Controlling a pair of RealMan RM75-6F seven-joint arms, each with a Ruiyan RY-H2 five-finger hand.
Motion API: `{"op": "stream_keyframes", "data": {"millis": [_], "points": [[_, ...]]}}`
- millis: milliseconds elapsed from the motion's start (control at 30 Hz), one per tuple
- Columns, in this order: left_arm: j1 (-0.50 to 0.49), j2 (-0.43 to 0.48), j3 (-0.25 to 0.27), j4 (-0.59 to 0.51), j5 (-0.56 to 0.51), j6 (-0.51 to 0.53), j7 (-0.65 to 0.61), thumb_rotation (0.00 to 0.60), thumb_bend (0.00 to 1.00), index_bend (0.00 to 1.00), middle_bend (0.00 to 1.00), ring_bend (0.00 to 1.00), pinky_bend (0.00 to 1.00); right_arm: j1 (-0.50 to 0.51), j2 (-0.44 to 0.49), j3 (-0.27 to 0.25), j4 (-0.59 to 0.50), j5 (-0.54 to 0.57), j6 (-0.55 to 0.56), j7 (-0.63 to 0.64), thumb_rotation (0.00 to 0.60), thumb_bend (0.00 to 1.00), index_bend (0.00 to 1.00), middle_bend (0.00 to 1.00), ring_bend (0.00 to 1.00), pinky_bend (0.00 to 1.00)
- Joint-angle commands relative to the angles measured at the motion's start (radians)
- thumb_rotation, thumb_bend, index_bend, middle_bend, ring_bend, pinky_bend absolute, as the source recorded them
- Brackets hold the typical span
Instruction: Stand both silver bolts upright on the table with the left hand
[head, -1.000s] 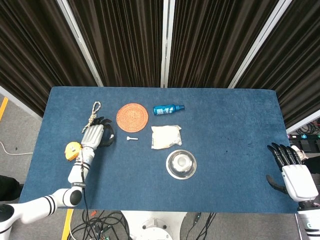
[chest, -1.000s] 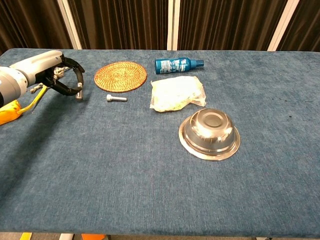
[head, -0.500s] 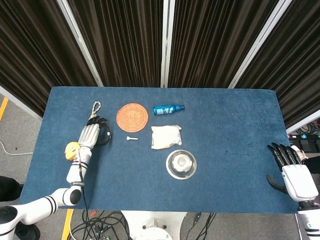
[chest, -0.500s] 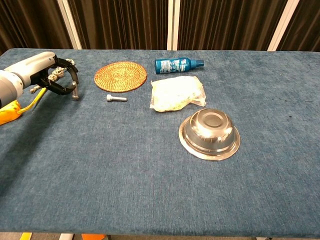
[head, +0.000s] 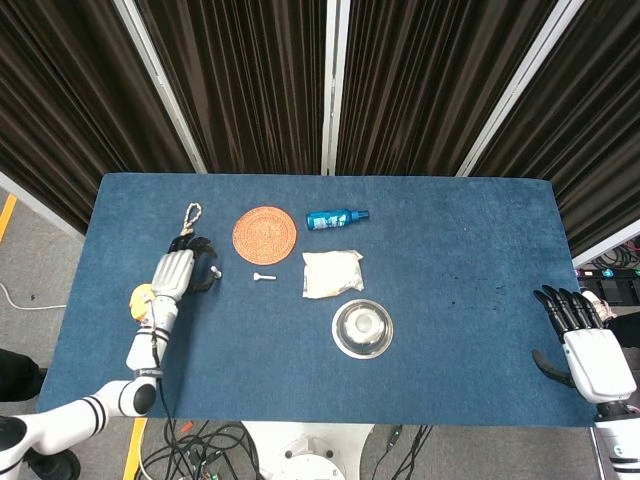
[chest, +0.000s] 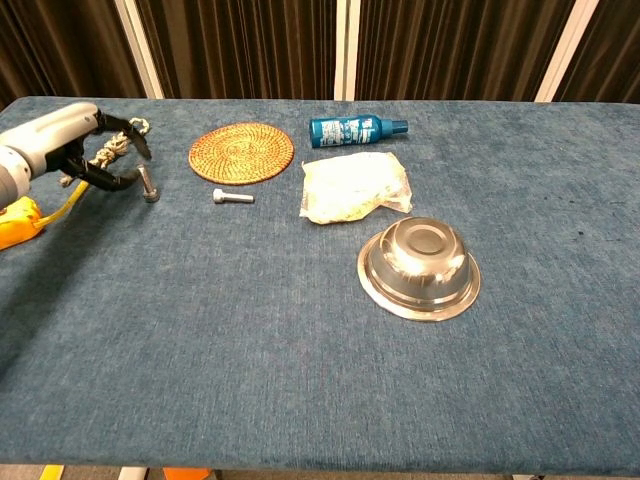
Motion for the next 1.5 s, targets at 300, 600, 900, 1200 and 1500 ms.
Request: {"op": "stream_keyframes", "data": {"millis": [300,600,900,1200,1500], "points": [[-0.106,0.072,-0.016,-0.179,0.009,0.004,0.353,0.6,0.36,0.36,0.17,0.03,0.0,0.0,0.001,-0.002,0.012,-0.007,0.003,0.014,0.6,0.22,0.0,0.06,0.0,0.0],[-0.26,-0.015,-0.041,-0.127,-0.21,-0.095,0.649,0.6,0.28,0.41,0.17,0.03,0.0,-0.01,0.011,-0.005,0.012,-0.007,0.015,0.017,0.6,0.22,0.0,0.06,0.0,0.0],[-0.351,-0.084,-0.029,-0.096,-0.397,-0.078,0.848,0.6,0.27,0.45,0.17,0.03,0.0,-0.01,0.015,-0.004,0.002,-0.005,0.014,0.009,0.6,0.22,0.0,0.06,0.0,0.0],[-0.391,-0.119,-0.002,-0.089,-0.523,-0.057,0.949,0.6,0.28,0.45,0.17,0.03,0.0,-0.012,0.015,-0.005,0.002,0.0,0.012,0.01,0.6,0.22,0.0,0.06,0.0,0.0],[-0.414,-0.1,0.009,-0.123,-0.589,-0.075,0.964,0.6,0.33,0.45,0.17,0.03,0.0,-0.013,0.013,-0.004,0.008,0.002,0.01,0.015,0.6,0.22,0.0,0.06,0.0,0.0]]}}
